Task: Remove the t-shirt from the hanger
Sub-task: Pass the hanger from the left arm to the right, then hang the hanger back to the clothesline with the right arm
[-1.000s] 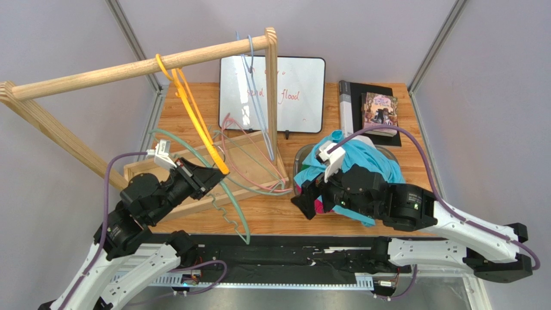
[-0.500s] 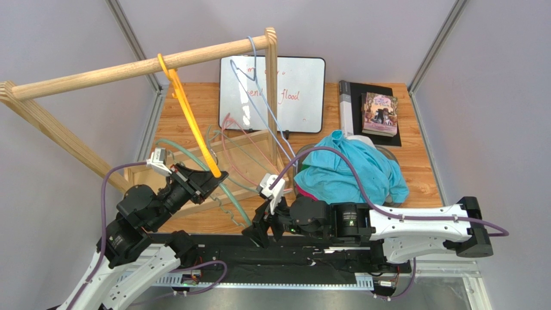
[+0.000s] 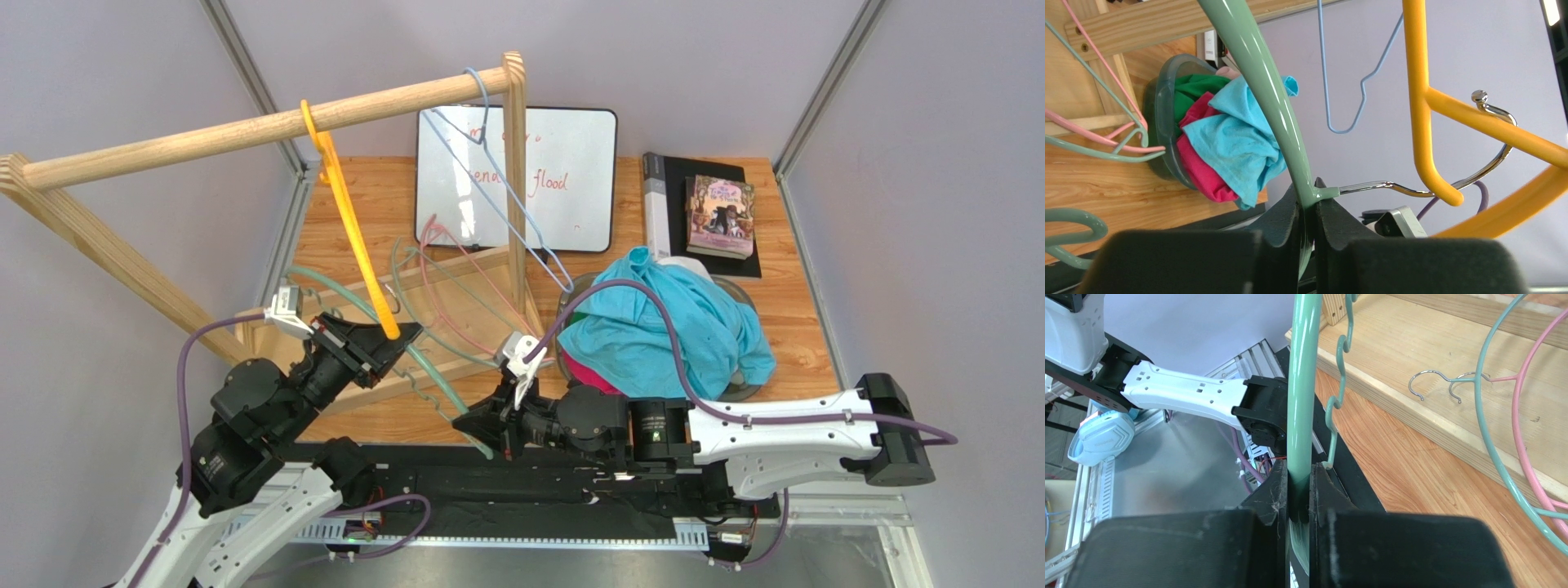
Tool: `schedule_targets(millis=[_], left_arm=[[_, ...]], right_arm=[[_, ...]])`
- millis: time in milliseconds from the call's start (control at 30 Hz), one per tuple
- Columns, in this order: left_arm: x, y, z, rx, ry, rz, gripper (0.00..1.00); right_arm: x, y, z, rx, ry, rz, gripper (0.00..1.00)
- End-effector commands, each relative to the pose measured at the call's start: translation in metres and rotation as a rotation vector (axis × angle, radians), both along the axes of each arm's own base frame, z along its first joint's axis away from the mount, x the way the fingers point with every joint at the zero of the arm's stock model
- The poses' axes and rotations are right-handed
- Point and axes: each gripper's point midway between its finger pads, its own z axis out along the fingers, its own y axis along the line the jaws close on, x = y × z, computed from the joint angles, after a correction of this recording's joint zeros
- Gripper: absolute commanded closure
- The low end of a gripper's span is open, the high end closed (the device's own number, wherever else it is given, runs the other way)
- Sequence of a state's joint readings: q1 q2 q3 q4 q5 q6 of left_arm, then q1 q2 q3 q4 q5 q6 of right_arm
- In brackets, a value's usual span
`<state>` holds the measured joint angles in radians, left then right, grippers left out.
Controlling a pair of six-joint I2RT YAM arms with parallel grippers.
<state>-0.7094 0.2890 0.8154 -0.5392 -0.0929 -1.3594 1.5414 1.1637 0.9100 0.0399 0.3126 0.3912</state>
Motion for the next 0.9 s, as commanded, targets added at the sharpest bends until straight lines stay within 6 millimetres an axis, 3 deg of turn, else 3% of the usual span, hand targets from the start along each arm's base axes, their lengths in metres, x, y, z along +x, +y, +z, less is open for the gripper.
schedule_targets(millis=[0,33,100,267,433,467,567,600,733,867], left_arm=[[-0.010,0.006,0.014,0.026,-0.055,-0.012,0.76],[-0.011,0.007,0.011,0.037,-0.056,-0.016,0.67],[-0.016,0.007,0.002,0.077,-0.065,-0.038,0.62],[-0.028,0.006,-0.030,0.141,-0.072,-0.093,0.60],[-0.040,0.028,-0.050,0.170,-0.077,-0.047,0.58],[-0.043,0.045,-0.065,0.228,-0.045,0.005,0.58],[-0.047,0.058,-0.081,0.276,-0.020,0.037,0.57],[-0.048,0.060,-0.084,0.284,-0.012,0.039,0.57],[-0.050,0.064,-0.111,0.332,0.050,0.042,0.57],[-0.052,0.066,-0.131,0.327,0.084,0.046,0.57]], right_arm=[[0.027,-0.008,0.046,0.209,0.042,-0.161,1.00],[0.029,-0.011,0.043,0.210,0.048,-0.166,1.00],[0.038,-0.022,0.052,0.255,0.070,-0.195,1.00],[0.037,-0.032,0.067,0.292,0.058,-0.135,1.00],[0.045,-0.045,0.070,0.228,0.028,-0.181,1.00],[0.054,-0.049,0.078,0.181,-0.024,-0.223,1.00],[0.068,-0.053,0.095,0.134,-0.089,-0.291,1.00],[0.071,-0.054,0.096,0.107,-0.105,-0.309,1.00],[0.088,-0.058,0.138,0.118,-0.180,-0.398,1.00],[0.102,-0.051,0.162,0.115,-0.216,-0.424,1.00]])
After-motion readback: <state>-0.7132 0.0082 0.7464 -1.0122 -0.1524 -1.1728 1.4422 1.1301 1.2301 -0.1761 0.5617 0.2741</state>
